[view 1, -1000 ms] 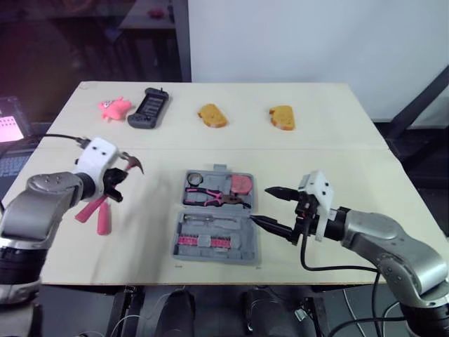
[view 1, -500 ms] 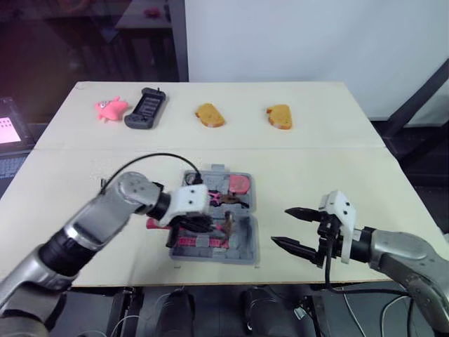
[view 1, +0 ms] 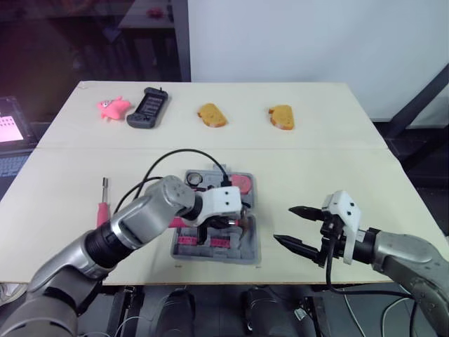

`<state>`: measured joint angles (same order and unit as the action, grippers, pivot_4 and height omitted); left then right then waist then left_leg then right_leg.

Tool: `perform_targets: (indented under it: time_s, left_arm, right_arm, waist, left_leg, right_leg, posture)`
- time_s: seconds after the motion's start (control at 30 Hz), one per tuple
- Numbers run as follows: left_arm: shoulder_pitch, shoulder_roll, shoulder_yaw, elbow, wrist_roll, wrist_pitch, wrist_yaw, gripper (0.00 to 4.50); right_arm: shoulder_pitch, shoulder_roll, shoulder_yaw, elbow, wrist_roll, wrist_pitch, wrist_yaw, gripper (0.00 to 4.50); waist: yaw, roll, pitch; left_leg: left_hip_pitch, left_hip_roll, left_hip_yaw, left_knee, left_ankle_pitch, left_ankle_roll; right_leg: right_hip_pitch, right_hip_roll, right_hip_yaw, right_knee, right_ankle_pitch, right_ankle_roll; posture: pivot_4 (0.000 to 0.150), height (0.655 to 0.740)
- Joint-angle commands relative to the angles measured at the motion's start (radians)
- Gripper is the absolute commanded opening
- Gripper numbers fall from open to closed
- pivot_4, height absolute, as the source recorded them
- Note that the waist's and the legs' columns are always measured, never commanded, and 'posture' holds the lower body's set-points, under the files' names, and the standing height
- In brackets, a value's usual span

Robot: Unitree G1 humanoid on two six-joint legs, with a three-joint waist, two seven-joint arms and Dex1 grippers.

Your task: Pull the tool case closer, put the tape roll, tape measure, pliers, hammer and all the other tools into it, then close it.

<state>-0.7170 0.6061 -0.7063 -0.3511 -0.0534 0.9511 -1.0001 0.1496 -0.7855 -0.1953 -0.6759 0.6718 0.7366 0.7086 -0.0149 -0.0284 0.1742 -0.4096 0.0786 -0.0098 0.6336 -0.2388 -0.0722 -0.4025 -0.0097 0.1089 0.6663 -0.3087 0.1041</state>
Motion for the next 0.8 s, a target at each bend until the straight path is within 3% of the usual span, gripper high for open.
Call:
perform_targets:
  time_s: [0.03,0.43,0.8]
  left_arm:
    - [-0.023,-0.023,-0.016,0.006,0.02,-0.029,0.01,0.03]
    - [-0.019,-0.102,-0.07,0.198,0.09,-0.196,0.003,0.03]
    - [0.026,-0.128,-0.064,0.242,0.112,-0.257,-0.028,0.03]
  right_arm:
    - [0.007,0.015,-0.008,-0.051,0.011,-0.011,-0.018,4.5]
    - [0.015,0.039,0.008,-0.083,0.022,0.006,-0.068,4.5]
    - [0.032,0.045,0.006,-0.1,0.039,0.016,-0.09,4.5]
  waist:
    - [0.001,0.0,0.0]
    - [0.002,0.0,0.0]
    - [0.004,0.0,0.0]
  left_leg:
    - [0.0,0.0,0.0,0.0,0.0,0.0]
    - [0.0,0.0,0.0,0.001,0.0,0.0]
    - [0.001,0.0,0.0,0.002,0.0,0.0]
  right_leg:
    - [0.0,0.0,0.0,0.0,0.0,0.0]
    - [0.001,0.0,0.0,0.0,0.0,0.0]
    - [0.003,0.0,-0.001,0.0,0.0,0.0]
  posture:
    - [0.15,0.74]
    - [0.15,0.74]
    - [0.15,0.74]
